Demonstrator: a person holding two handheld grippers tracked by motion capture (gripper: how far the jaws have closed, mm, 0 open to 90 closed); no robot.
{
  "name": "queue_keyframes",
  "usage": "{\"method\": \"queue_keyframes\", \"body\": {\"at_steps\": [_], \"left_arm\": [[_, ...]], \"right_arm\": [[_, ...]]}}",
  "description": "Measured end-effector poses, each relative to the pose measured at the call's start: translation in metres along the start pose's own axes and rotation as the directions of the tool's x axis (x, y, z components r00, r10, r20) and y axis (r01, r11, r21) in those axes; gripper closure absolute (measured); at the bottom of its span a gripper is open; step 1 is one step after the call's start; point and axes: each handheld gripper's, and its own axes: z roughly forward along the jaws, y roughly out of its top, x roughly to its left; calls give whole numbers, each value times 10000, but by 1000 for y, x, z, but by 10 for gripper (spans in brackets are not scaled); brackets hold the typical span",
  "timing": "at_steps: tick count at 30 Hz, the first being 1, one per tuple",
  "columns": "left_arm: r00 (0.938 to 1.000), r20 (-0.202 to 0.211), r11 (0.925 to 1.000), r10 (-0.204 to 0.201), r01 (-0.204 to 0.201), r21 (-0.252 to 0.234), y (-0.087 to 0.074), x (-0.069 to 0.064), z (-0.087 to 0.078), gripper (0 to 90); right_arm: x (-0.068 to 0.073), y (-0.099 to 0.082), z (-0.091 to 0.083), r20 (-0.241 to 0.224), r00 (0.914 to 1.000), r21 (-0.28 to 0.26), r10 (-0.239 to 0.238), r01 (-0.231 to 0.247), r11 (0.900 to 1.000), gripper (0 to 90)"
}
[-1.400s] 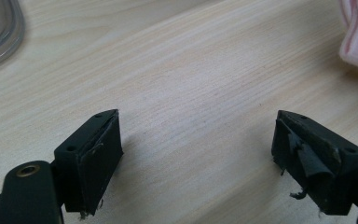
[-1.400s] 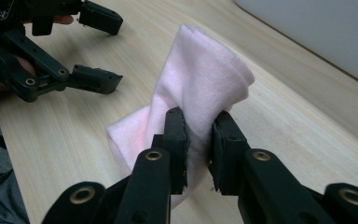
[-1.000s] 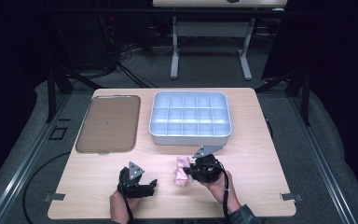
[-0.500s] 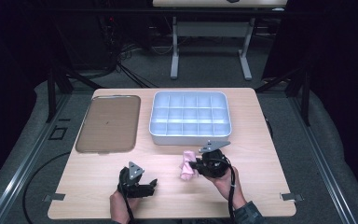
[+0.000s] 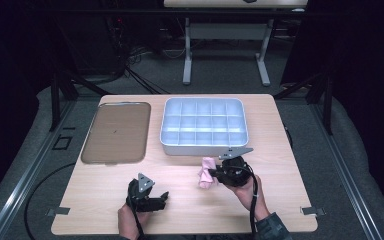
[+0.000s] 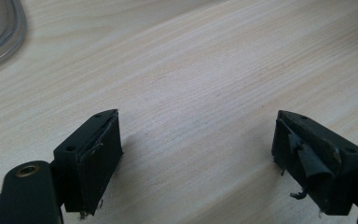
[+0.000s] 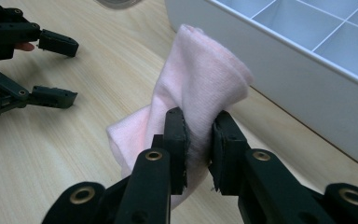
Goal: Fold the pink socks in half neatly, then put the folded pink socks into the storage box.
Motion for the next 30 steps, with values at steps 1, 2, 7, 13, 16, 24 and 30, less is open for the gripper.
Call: {"method": "queue_keyframes", "body": {"at_steps": [1,2,7,13,16,24,30], "left_arm": [[10000,3,10000,10,-10,-2,0,0,0,157],[10000,3,10000,6,-6,-6,0,0,0,158],[10000,2,10000,11,-11,-2,0,0,0,157],[10000,2,10000,12,-12,-4,0,0,0,158],[10000,2,10000,2,-2,-6,0,0,0,158],[10000,2,10000,-9,9,-4,0,0,0,158],[10000,-20,10000,-14,14,10,0,0,0,158]], "right_arm": [[-1,0,-1,34,10000,-32,5,-5,10000,779],[-2,1,-2,62,10000,0,11,-11,10000,779],[-7,1,-5,241,9997,-88,99,-97,9999,779],[-13,3,-5,329,9993,-110,202,-198,9997,779],[-16,3,-5,357,9992,-130,195,-191,9997,779],[-25,4,-10,496,9981,-249,359,-347,9991,779],[-29,8,-16,615,9973,-409,394,-369,9985,779]]}}
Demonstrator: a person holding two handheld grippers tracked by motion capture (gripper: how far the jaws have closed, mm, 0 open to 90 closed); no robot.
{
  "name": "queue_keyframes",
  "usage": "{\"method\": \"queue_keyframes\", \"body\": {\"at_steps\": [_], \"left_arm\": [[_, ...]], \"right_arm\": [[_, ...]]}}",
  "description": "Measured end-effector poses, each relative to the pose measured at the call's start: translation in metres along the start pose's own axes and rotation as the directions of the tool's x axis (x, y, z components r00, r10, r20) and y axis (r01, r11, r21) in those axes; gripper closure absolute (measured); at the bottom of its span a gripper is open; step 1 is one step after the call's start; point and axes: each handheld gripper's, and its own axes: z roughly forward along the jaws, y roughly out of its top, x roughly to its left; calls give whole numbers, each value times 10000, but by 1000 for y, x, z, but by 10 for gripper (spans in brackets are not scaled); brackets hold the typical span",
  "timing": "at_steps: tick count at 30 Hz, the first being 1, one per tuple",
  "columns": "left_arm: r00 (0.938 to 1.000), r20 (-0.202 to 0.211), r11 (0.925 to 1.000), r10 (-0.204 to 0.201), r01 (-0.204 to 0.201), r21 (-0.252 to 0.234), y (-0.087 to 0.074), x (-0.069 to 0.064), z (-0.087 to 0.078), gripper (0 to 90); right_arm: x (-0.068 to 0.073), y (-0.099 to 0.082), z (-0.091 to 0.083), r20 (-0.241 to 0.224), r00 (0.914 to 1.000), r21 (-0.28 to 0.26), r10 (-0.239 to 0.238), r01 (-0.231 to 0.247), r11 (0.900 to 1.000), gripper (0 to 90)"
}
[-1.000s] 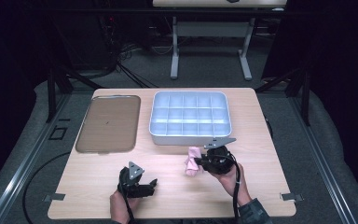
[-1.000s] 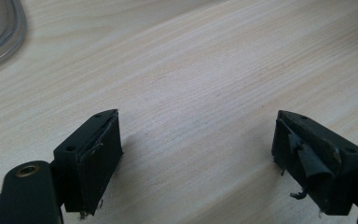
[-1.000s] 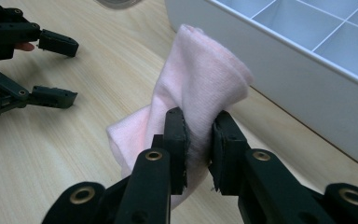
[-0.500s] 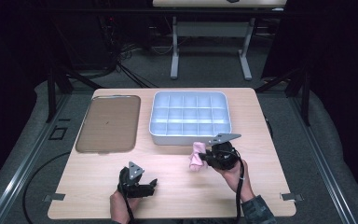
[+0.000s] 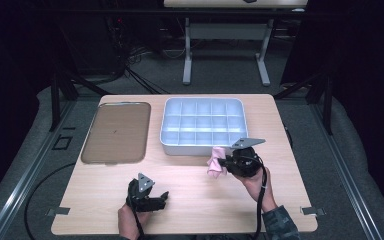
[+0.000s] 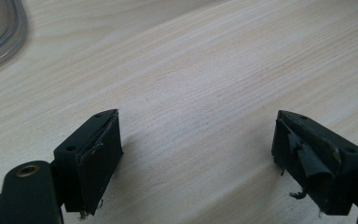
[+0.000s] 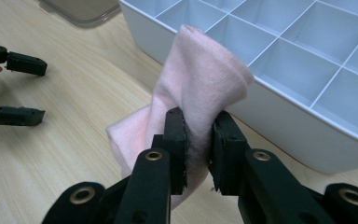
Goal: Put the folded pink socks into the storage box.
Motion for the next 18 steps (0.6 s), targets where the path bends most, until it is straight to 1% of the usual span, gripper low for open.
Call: {"method": "queue_keyframes", "body": {"at_steps": [3,9,11,17,18], "left_arm": [[10000,5,10000,1,-1,12,0,0,0,158],[10000,2,10000,-2,2,11,0,0,0,158],[10000,1,10000,-1,1,8,0,0,0,158],[10000,4,10000,-4,4,10,0,0,0,158],[10000,4,10000,-4,4,9,0,0,0,158]], "right_arm": [[-2,2,-4,56,9999,-28,-121,121,9999,779],[-7,5,-11,224,9997,-274,-6,12,9996,779],[-9,7,-13,283,9996,-272,-84,91,9996,779],[-16,15,-19,514,9987,-452,-76,99,9989,779],[-19,17,-21,585,9982,-415,-159,183,9990,779]]}}
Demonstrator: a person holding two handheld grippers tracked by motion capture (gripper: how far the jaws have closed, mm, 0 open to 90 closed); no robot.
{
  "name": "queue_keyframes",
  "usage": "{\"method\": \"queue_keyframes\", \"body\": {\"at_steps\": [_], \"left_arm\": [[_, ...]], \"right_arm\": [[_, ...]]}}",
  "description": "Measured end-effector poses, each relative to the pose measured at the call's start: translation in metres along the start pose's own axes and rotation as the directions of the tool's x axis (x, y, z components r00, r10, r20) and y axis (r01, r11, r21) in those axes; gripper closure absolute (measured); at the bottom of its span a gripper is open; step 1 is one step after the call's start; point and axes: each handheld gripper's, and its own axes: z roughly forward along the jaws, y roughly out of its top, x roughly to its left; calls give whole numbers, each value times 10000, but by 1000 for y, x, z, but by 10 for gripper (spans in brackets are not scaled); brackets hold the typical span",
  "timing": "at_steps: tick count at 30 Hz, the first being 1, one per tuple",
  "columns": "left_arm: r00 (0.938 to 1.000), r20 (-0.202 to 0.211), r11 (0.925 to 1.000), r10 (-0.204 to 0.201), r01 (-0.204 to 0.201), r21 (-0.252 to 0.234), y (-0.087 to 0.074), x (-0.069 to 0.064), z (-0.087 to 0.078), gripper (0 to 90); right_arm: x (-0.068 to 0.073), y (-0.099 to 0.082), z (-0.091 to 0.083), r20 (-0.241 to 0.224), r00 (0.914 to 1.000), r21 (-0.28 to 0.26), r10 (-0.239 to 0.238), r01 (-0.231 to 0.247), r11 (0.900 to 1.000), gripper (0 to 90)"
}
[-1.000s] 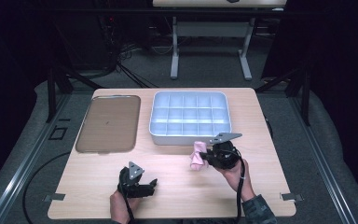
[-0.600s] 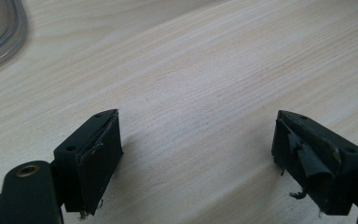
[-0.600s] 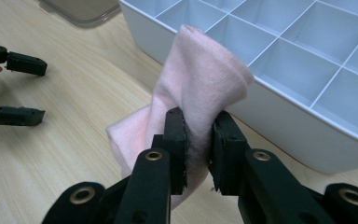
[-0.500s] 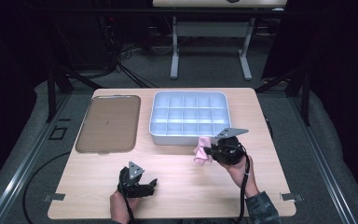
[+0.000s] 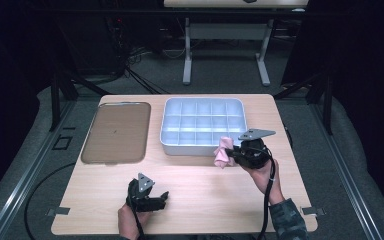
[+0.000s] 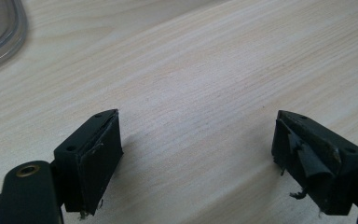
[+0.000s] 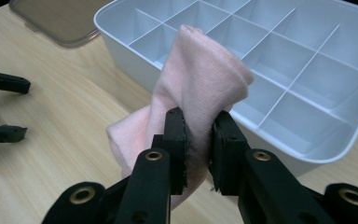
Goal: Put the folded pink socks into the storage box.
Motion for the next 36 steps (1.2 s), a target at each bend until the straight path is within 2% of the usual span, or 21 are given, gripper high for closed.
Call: {"method": "queue_keyframes", "body": {"at_steps": [6,10,18,19,23,27,36], "left_arm": [[10000,1,10000,-3,3,-1,0,0,0,158],[10000,-1,10000,-3,3,0,0,0,0,158],[10000,-1,10000,0,0,2,0,0,0,159],[10000,-2,10000,1,-1,4,0,0,0,158],[10000,0,10000,5,-5,3,0,0,0,158],[10000,-1,10000,13,-13,4,0,0,0,159],[10000,7,10000,5,-5,5,0,0,0,159]], "right_arm": [[-11,9,-5,292,9996,-154,44,-40,9999,779],[-22,16,-7,539,9985,-29,-69,70,10000,779],[-41,26,-8,1108,9938,-120,-69,83,9999,779],[-43,28,-9,1172,9930,27,-124,121,9999,779],[-52,29,-6,1349,9908,21,-114,112,9999,779],[-58,30,-1,1457,9889,316,-300,256,9992,779],[-68,29,16,1786,9837,382,-229,163,9991,778]]}}
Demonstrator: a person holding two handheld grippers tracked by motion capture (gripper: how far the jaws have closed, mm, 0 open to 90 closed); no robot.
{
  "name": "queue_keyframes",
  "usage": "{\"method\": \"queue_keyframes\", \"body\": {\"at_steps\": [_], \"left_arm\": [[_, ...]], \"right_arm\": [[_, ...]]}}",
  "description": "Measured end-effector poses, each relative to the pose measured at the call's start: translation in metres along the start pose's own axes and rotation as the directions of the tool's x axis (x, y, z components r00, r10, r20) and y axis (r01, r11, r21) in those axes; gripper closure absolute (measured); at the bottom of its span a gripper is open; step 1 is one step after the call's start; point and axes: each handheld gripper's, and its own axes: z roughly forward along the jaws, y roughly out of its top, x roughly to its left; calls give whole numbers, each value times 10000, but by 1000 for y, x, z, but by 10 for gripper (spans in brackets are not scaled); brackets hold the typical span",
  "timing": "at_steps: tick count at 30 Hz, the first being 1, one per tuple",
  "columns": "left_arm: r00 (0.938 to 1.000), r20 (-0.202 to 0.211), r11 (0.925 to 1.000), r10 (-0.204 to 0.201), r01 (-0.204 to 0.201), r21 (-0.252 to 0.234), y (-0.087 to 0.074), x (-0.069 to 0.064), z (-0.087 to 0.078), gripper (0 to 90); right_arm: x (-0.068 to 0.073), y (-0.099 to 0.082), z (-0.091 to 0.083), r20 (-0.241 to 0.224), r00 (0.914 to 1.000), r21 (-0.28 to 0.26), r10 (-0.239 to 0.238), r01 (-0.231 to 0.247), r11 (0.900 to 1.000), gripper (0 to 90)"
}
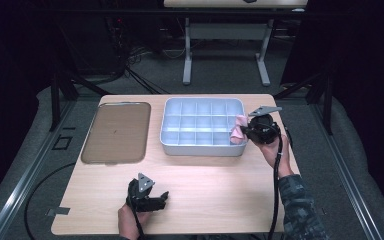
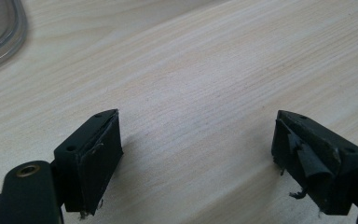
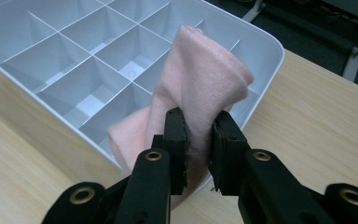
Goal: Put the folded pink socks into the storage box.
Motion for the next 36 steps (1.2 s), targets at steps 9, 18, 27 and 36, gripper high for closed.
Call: {"method": "queue_keyframes", "body": {"at_steps": [9,18,27,36], "left_arm": [[10000,-3,10000,11,-11,-5,0,0,0,159],[10000,-4,10000,8,-8,-2,0,0,0,159],[10000,-5,10000,22,-22,-12,0,0,0,159],[10000,-5,10000,30,-30,-14,0,0,0,160]], "right_arm": [[-1,-2,17,660,9970,443,-393,364,9984,776],[3,-2,34,1005,9918,908,-783,693,9935,775],[4,-5,44,1090,9892,1306,-984,838,9879,775],[7,-14,52,1047,9882,1524,-1122,955,9837,774]]}}
